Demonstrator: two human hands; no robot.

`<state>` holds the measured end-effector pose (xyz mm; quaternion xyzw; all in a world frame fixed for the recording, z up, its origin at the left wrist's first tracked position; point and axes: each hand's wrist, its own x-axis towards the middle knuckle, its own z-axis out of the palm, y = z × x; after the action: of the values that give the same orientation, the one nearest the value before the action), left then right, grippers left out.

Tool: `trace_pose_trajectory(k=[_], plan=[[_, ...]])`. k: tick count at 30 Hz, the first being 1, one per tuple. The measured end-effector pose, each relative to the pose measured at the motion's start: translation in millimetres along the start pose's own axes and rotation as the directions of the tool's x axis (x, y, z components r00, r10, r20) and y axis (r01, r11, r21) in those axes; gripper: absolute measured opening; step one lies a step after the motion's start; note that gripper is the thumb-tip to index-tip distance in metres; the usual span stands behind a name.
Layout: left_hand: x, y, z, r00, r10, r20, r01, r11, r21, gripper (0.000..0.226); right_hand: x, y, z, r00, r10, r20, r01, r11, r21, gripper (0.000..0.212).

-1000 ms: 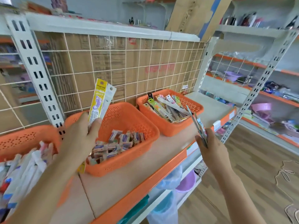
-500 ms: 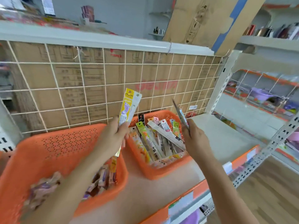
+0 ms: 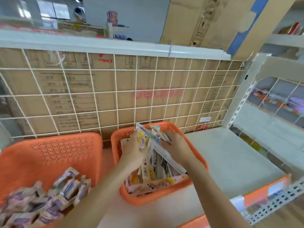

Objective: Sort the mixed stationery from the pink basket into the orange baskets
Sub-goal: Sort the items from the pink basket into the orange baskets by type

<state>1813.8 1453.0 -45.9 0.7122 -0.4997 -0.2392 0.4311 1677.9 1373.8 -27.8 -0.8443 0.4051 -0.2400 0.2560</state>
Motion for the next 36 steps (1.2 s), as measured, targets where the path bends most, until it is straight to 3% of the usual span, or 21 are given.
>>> trace_pose_trajectory(k=[5,7,12,17,25,36], plan=[[-15.6,-9.5,-17.6,0.996,0.052,-0.079,-0.04,0.989,0.143,0.05,-11.0,14.0,0.7,0.999,-0.011,0.033,0.012,1.0,-0.021,0.01],[-25.6,-11.2,-27.4,0.985,0.138,-0.107,-0.119,0.978,0.172,0.041,-18.4,16.6,-2.4,0.999,0.041,0.028,-0.04,0.998,-0.055,0.037],[-49.8,-26.8,-62.5,0.947,0.286,-0.148,-0.221,0.911,0.348,0.037,-46.5,16.8,-11.7,0.982,0.086,-0.167,-0.12,0.971,-0.205,0.038],[-85.2,-52.2,-108.6,0.936,0.289,-0.203,-0.162,0.863,0.479,0.038,-83.3,1.2,-10.7,0.954,0.052,-0.294,-0.134,0.955,-0.266,0.034],[-168.7,-95.6,-192.2,0.926,0.249,-0.283,-0.041,0.813,0.581,0.041,-146.0,-52.5,19.6,0.93,0.023,-0.367,-0.132,0.953,-0.274,0.036],[-318.1,-161.0,-301.7,0.91,0.177,-0.376,0.137,0.727,0.673,0.042,-242.2,-148.3,111.1,0.942,-0.03,-0.334,-0.078,0.949,-0.305,0.036]])
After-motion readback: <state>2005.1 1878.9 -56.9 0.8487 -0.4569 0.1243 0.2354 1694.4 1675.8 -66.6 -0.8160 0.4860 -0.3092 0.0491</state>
